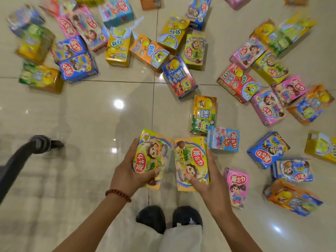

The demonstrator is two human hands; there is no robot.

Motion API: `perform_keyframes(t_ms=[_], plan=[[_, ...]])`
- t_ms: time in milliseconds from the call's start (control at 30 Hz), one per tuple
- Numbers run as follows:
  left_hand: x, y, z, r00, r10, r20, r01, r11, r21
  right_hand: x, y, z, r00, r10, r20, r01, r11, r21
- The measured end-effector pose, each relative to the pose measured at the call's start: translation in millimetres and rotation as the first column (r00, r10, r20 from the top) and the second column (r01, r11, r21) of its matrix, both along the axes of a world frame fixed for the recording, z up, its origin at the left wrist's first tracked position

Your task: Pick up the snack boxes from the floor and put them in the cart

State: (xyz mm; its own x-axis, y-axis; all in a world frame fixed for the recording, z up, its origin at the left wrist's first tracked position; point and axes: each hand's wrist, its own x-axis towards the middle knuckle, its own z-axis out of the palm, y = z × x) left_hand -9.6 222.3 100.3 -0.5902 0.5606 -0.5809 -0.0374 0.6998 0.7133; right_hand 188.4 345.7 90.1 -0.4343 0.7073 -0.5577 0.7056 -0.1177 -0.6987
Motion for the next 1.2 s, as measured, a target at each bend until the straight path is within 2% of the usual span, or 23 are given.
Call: perform_keyframes(t_ms=[200,467,600,700,967,1200], plan=[[-8,10,137,0.983,0.181,0.011,-0.18,0.963,0.199,-33,26,152,0.985,0.053,-0.165,-0.038,0.995,0.089],[-28,17,344,0.938,0.339,-0.074,-0.283,0.872,0.4,-76,46,358,0.932,0.133,-0.336,-0.063,0.975,0.213],[-39,9,441,0.886,0.464,-0.028,-0.39,0.775,0.496,-98,45,447,0.899,0.2,-0.39,-0.094,0.957,0.274],[-46,-4,502,0.826,0.556,-0.097,-0.412,0.712,0.569,-117,37,512,0.86,0.273,-0.43,-0.142,0.94,0.311],[-66,-58,636,0.682,0.716,-0.152,-0.44,0.567,0.696,-176,0,634,0.688,0.446,-0.572,-0.245,0.885,0.395],[-87,-127,698,0.518,0.831,-0.205,-0.465,0.474,0.748,-239,-60,703,0.497,0.579,-0.646,-0.37,0.815,0.446]])
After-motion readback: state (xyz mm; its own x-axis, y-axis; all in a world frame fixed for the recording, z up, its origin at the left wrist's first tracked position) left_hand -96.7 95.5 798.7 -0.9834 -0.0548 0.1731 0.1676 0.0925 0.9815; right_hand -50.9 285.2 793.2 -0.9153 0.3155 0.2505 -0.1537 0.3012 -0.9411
